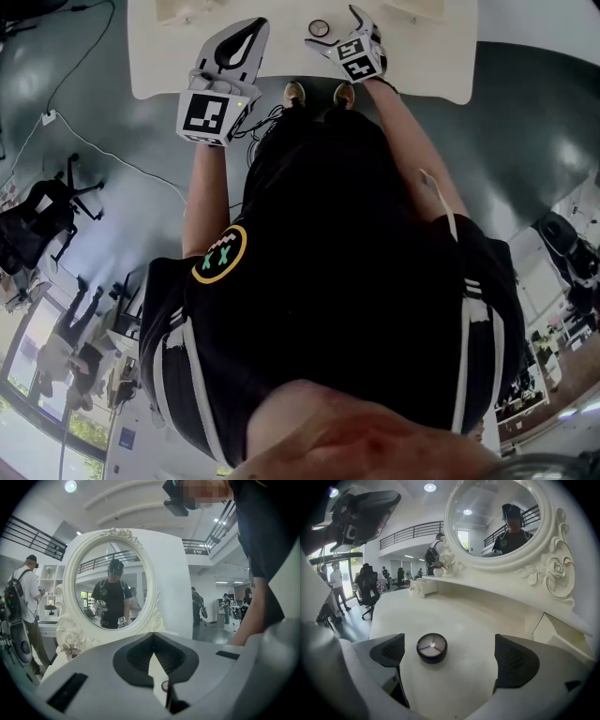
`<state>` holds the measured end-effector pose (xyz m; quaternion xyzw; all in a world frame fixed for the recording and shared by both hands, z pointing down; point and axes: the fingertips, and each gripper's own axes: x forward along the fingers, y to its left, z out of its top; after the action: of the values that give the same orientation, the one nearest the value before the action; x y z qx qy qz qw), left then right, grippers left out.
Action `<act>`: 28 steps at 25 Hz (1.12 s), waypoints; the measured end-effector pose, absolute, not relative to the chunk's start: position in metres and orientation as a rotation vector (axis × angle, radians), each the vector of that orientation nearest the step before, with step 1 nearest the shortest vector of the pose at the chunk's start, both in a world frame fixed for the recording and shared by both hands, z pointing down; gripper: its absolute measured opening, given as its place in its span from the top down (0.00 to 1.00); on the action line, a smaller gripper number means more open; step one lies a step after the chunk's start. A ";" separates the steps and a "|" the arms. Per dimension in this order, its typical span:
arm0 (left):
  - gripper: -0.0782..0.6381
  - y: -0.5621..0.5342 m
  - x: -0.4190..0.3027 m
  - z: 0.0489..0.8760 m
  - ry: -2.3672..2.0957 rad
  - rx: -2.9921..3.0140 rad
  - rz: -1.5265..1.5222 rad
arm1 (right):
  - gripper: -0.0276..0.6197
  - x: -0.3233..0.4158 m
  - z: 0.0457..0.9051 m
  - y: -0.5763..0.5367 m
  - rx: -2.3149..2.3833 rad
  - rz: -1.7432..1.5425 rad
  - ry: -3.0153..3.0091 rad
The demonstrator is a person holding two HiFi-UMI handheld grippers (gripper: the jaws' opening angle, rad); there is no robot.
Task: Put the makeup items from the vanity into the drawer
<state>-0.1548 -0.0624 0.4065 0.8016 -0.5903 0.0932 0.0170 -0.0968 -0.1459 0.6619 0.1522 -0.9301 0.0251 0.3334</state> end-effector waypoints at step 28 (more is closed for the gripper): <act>0.87 -0.061 -0.163 0.410 -1.850 2.472 0.298 | 0.43 -0.109 0.679 -0.119 0.179 0.002 -2.383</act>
<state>-0.1629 -0.0607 0.4099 0.7968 -0.5963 0.0960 0.0199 -0.1090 -0.1193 0.6785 0.0698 -0.9275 0.0006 0.3672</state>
